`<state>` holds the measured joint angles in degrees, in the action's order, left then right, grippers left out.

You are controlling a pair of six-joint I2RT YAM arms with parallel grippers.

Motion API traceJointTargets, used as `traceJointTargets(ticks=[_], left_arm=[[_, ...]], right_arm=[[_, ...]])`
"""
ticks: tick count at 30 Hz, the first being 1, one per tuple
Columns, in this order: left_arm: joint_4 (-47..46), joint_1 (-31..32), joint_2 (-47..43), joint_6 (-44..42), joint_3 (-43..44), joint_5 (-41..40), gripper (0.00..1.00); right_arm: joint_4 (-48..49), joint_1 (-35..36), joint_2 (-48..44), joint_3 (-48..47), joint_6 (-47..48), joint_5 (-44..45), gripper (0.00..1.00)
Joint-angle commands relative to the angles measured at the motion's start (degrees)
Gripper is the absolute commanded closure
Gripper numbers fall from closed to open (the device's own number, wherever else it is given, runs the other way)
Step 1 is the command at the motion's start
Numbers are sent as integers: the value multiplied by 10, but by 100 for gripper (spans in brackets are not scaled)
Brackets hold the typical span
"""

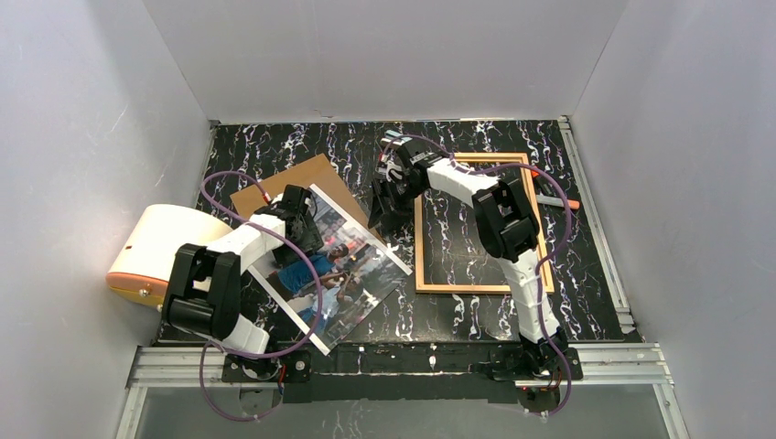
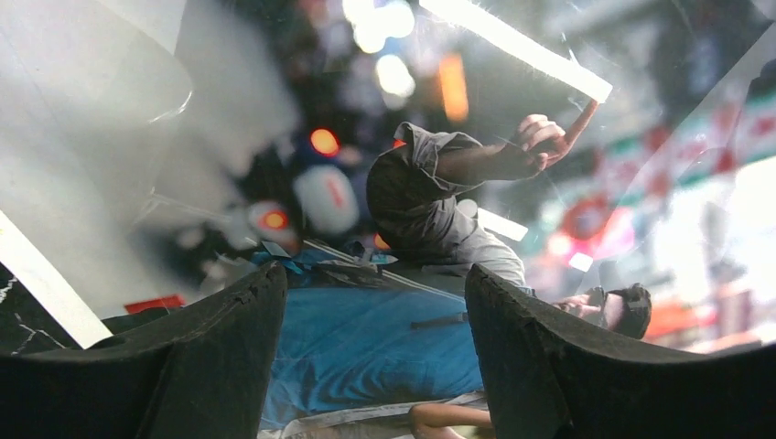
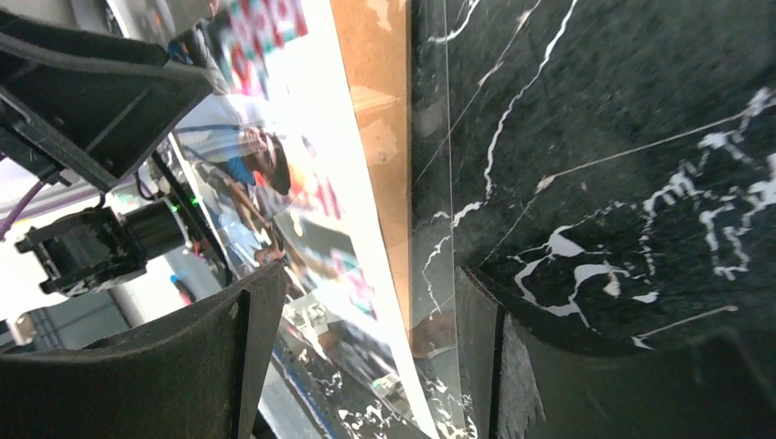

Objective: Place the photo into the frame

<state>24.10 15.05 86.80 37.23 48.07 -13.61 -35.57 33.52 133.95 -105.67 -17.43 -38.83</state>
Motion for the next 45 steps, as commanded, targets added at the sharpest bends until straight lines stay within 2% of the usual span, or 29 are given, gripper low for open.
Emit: traceJointTargets(ticks=[1, 5, 8, 15, 21, 26, 30, 31, 37, 41, 45], left_arm=[[26, -4, 6, -15, -1, -29, 32], [25, -4, 19, -16, -12, -23, 34], [24, -4, 28, -16, -15, -17, 35], [24, -4, 41, -10, -7, -16, 36], [24, -4, 51, -4, -1, -16, 37], [24, -4, 57, -7, 3, -17, 37], [23, -5, 60, -8, 4, -16, 37], [21, -4, 61, -8, 5, -15, 37], [18, -4, 64, -7, 6, -12, 37], [18, -4, 65, -7, 7, -9, 38], [14, -4, 60, -9, 6, -1, 38]], right_arm=[[-24, 9, 4, 43, 4, -1, 23], [17, 9, 2, 64, -11, 2, 23], [15, 9, 14, 59, -13, -31, 27], [60, 4, -43, 99, -26, -101, 37], [64, 1, -82, 111, -40, -93, 41], [37, -1, -87, 90, -35, -52, 42], [28, -2, -87, 80, -36, -51, 50], [29, -2, -87, 80, -36, -58, 55], [38, -2, -83, 86, -41, -88, 65], [83, 1, -76, 97, -64, -134, 63], [123, 13, -57, 89, -93, -154, 54]])
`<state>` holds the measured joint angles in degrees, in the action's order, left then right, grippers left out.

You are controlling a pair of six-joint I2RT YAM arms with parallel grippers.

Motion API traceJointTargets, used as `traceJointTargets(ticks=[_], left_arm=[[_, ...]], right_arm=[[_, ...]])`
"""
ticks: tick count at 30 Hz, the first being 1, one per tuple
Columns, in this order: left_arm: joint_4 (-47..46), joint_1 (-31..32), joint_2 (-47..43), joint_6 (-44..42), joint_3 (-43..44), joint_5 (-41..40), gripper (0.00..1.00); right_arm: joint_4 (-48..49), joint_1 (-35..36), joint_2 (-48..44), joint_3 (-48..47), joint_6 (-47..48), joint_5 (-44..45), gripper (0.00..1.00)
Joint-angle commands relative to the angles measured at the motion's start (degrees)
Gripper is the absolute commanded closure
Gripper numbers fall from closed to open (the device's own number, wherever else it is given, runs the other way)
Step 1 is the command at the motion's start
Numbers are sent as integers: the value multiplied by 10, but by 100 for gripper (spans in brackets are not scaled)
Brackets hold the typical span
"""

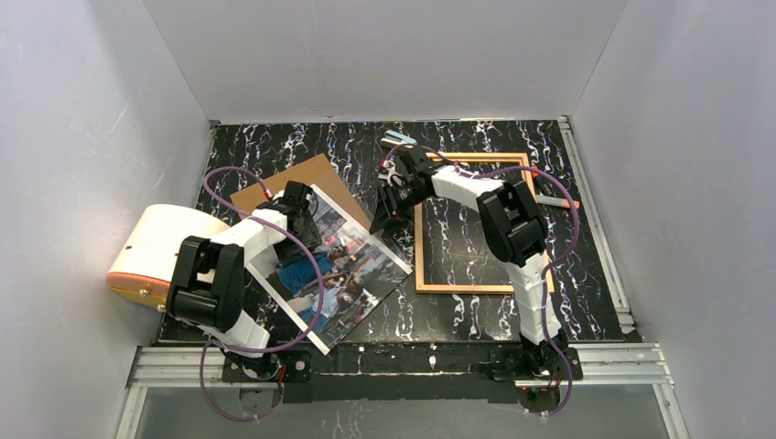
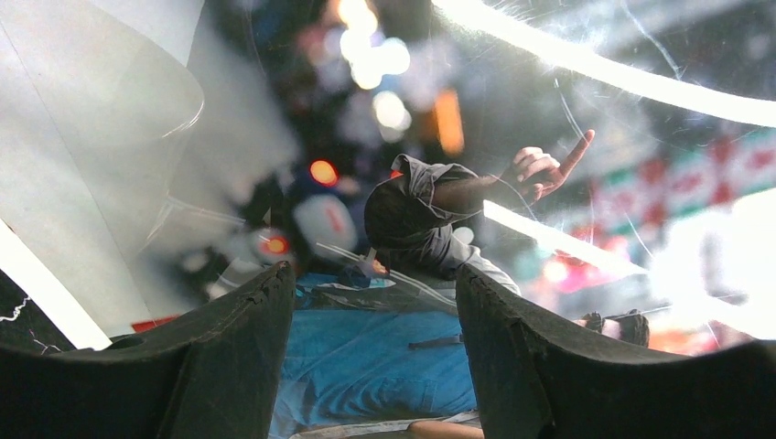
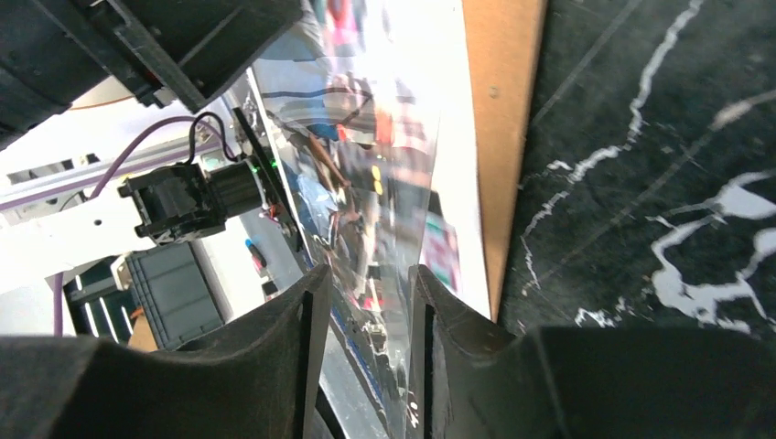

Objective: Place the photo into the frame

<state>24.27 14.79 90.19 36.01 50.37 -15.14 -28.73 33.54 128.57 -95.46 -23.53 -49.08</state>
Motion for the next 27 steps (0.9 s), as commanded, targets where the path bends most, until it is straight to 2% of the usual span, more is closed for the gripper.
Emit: traceJointTargets(ticks=[1, 5, 11, 13, 16, 17, 22, 27], left_arm=[[11, -2, 25, 4, -17, 17, 38], [7, -2, 18, 3, -17, 24, 37], [4, -1, 6, -3, -9, 35, 38], [4, -2, 1, -4, -2, 38, 38], [13, -2, -10, -9, 18, 41, 38], [19, -2, -16, -13, 29, 46, 38], [47, -3, -45, -54, 115, 95, 33], [89, -3, -62, -67, 212, 129, 21]], right_arm=[[61, 16, 3, -18, -37, -52, 54], [111, 22, 18, -15, -73, -50, 55], [145, 24, 32, -13, -102, -38, 68], [144, 24, 34, -13, -103, -30, 75], [145, 24, 23, -9, -102, -13, 96], [143, 23, 15, -8, -103, -6, 99], [156, 11, -60, 17, -111, 8, 99], [226, -32, -164, 94, -168, -13, 99]])
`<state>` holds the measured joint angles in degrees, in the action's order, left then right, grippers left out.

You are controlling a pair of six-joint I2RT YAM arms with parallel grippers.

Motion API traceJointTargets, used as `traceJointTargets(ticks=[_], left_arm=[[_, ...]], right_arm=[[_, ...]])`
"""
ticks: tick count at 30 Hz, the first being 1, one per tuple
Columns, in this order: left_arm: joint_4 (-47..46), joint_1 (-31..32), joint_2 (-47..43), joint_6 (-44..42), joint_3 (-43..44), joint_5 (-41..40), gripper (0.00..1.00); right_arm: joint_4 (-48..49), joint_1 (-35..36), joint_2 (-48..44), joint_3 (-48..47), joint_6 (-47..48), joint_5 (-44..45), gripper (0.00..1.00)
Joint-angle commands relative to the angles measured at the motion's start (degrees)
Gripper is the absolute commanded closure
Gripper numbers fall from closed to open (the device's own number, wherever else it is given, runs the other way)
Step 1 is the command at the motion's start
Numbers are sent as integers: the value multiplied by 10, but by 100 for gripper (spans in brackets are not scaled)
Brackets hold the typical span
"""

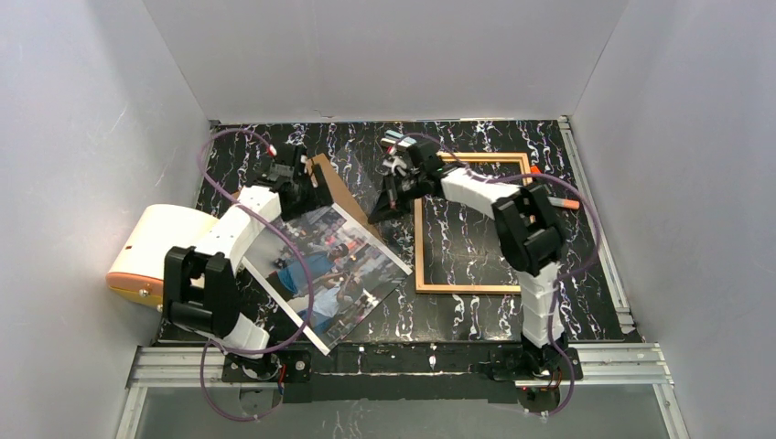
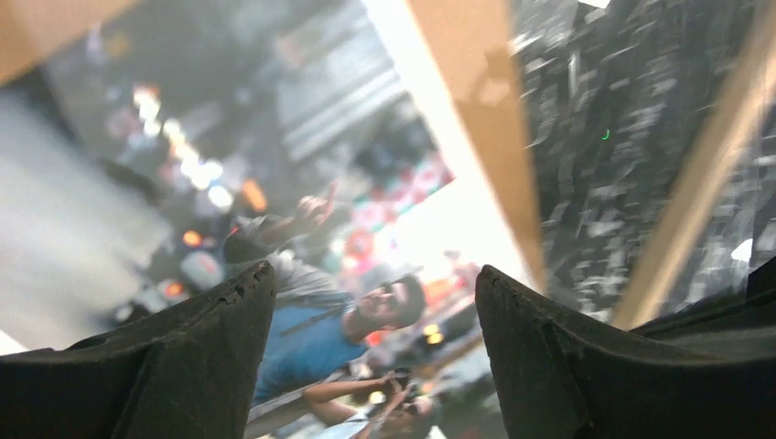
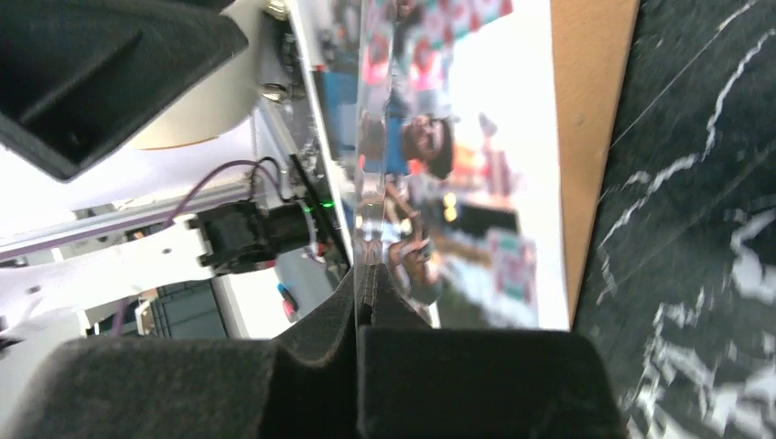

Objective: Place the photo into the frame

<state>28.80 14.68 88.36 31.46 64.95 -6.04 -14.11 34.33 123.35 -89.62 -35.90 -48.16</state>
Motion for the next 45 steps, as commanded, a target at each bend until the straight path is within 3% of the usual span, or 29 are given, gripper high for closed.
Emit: traceJointTargets(ticks=[1, 5, 10, 20, 27, 40, 45], left_arm=[[48, -2, -48, -22, 78, 44, 19], [49, -2, -62, -18, 104, 60, 12], [39, -2, -51, -14, 97, 120, 8], [-25, 13, 12, 19, 57, 220, 10], [-51, 53, 108, 26, 94, 253, 21], [-130, 90, 248, 66, 164, 287, 26], [-154, 117, 286, 72, 190, 283, 29]], right_arm=[[94, -49, -133, 54, -57, -26, 99], [112, -100, -201, 117, -73, -35, 99], [70, -181, -268, 181, -29, -65, 99], [-118, -358, -299, 252, 177, -34, 99], [-190, -409, -269, 223, 265, 51, 99], [-241, -424, -286, 170, 285, 202, 99], [-247, -424, -304, 180, 291, 192, 99]])
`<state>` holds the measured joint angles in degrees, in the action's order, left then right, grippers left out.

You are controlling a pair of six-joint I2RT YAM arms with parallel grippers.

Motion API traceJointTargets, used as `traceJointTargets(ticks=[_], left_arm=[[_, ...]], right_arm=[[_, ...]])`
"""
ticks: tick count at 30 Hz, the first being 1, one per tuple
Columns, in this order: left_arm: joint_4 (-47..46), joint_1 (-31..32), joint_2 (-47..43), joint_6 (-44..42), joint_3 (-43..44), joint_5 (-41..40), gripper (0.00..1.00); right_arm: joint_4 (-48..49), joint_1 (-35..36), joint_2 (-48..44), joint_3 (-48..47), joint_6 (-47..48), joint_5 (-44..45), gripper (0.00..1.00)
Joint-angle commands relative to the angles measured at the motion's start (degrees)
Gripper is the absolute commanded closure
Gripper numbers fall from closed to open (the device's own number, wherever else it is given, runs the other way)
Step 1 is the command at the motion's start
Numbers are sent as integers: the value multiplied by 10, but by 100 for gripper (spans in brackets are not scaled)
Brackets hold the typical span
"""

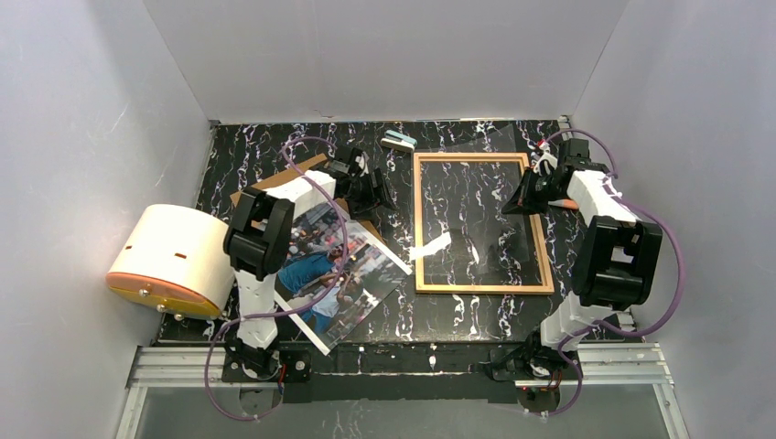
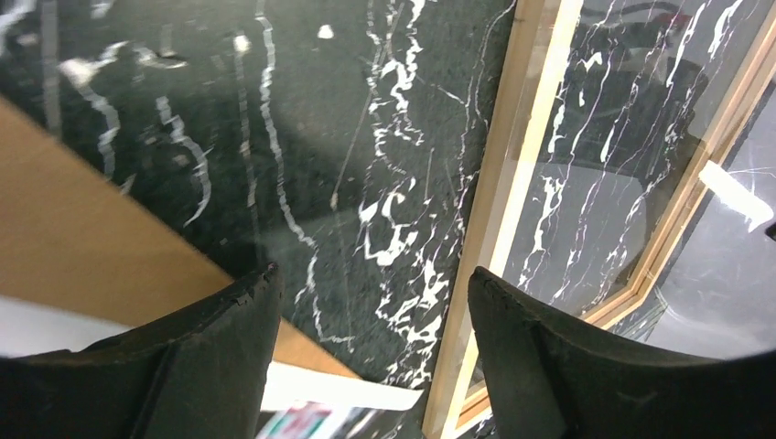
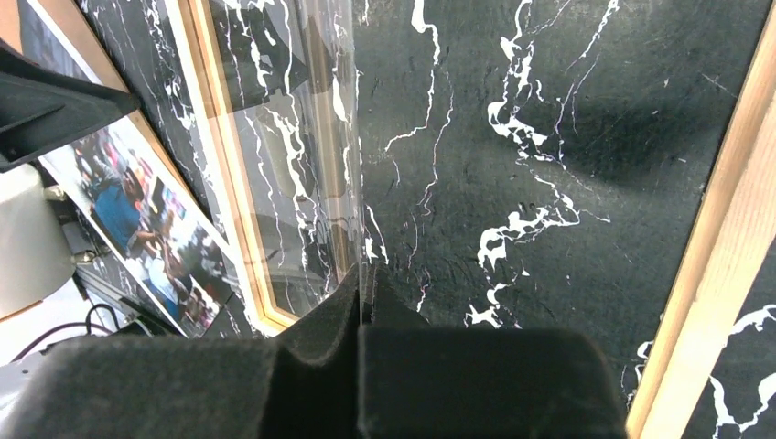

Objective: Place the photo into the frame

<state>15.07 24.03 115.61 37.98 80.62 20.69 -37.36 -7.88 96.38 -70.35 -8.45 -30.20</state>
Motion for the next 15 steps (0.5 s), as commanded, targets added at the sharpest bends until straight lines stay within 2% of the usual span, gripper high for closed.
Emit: traceJointTargets(ticks=[1, 6, 11, 15], left_arm=[[-17, 29, 21, 5, 40, 21, 31], [-20, 54, 37, -18, 49, -17, 38], [-34, 59, 56, -27, 59, 1, 44], [-34, 62, 65, -29, 66, 6, 45]], right_arm=[[-16, -2, -36, -7, 20, 11, 99], [-2, -2, -56, 25, 28, 36, 99], [-14, -3, -38, 13, 40, 77, 99], [-30, -2, -25, -5, 65, 75, 99]])
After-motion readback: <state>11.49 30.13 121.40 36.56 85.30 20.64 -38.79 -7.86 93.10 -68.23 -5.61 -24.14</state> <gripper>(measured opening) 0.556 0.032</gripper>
